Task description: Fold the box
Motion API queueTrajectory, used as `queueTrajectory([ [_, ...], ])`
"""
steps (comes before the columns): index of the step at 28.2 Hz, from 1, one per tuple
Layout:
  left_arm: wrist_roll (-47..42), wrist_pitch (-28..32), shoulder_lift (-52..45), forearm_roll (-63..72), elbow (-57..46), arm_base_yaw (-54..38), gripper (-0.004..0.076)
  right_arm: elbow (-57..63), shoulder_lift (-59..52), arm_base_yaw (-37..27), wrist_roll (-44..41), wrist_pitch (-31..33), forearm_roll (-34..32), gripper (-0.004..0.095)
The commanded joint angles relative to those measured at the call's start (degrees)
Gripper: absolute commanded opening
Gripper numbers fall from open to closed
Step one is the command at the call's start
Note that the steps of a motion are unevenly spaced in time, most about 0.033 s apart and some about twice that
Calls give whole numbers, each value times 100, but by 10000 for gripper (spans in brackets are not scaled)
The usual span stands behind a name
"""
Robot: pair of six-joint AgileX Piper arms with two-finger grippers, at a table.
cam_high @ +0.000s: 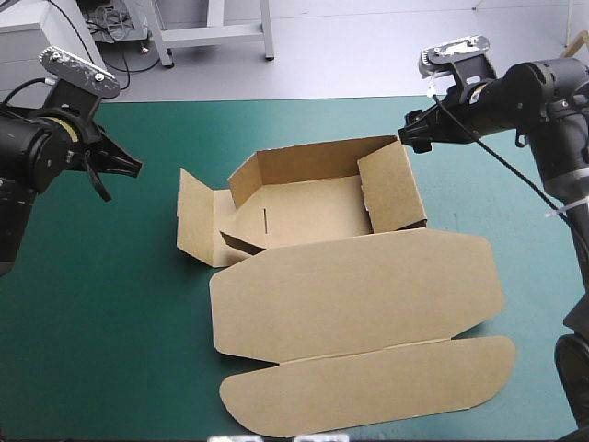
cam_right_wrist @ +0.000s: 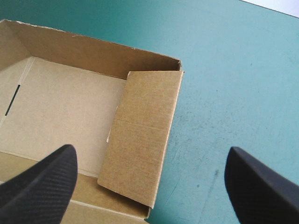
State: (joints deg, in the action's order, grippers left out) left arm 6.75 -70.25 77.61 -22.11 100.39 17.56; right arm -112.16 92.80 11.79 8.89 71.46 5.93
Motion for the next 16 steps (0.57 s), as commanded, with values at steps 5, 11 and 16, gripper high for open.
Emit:
queueTrajectory([
  [5, -51, 382, -190, -149, 123, -6, 10, -158, 327, -1, 45, -244, -62, 790],
  [11, -51, 382, -190, -162, 123, -6, 10, -158, 1062, -1, -20, -244, -41, 786],
  [16, -51, 382, -190, -162, 123, -6, 10, -158, 1780, -1, -185, -244, 6, 770],
])
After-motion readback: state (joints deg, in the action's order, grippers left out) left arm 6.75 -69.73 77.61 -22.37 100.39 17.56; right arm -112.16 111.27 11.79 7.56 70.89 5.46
